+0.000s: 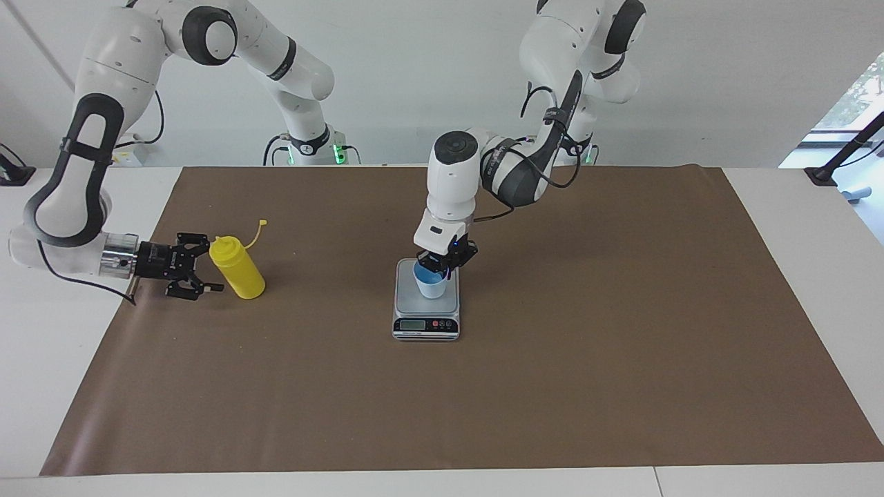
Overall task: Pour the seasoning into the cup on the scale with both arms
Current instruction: 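Set the blue cup on the scale while the right gripper grasps the bottle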
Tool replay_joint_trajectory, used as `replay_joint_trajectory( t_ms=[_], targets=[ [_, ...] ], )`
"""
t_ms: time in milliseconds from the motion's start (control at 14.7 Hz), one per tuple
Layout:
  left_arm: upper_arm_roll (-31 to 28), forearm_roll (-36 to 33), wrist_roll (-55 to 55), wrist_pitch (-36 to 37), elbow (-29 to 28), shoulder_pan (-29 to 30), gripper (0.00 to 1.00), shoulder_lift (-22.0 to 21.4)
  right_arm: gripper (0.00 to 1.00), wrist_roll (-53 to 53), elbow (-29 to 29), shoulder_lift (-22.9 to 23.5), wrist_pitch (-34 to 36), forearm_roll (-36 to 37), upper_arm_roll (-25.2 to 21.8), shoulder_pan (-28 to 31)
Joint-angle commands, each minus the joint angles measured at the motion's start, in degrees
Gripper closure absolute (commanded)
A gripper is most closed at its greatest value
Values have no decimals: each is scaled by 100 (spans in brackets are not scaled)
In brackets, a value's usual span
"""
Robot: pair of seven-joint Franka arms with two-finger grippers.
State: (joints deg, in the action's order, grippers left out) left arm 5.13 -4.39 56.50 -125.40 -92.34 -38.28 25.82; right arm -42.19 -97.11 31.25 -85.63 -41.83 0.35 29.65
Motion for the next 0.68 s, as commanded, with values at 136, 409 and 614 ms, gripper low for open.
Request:
replay_joint_trajectory(
  t_ms=[136, 409, 614],
  targets=[
    [-82, -114, 115, -221, -12, -100, 100, 90, 0, 106, -404, -180, -314, -238, 17, -117],
    [-74, -114, 107, -222, -118, -92, 100, 81, 0, 106, -563, -303, -376, -352, 17, -179],
    [-74, -105, 107, -221, -127, -92, 39, 72, 0, 97, -563, -303, -376, -404, 17, -188]
  ],
)
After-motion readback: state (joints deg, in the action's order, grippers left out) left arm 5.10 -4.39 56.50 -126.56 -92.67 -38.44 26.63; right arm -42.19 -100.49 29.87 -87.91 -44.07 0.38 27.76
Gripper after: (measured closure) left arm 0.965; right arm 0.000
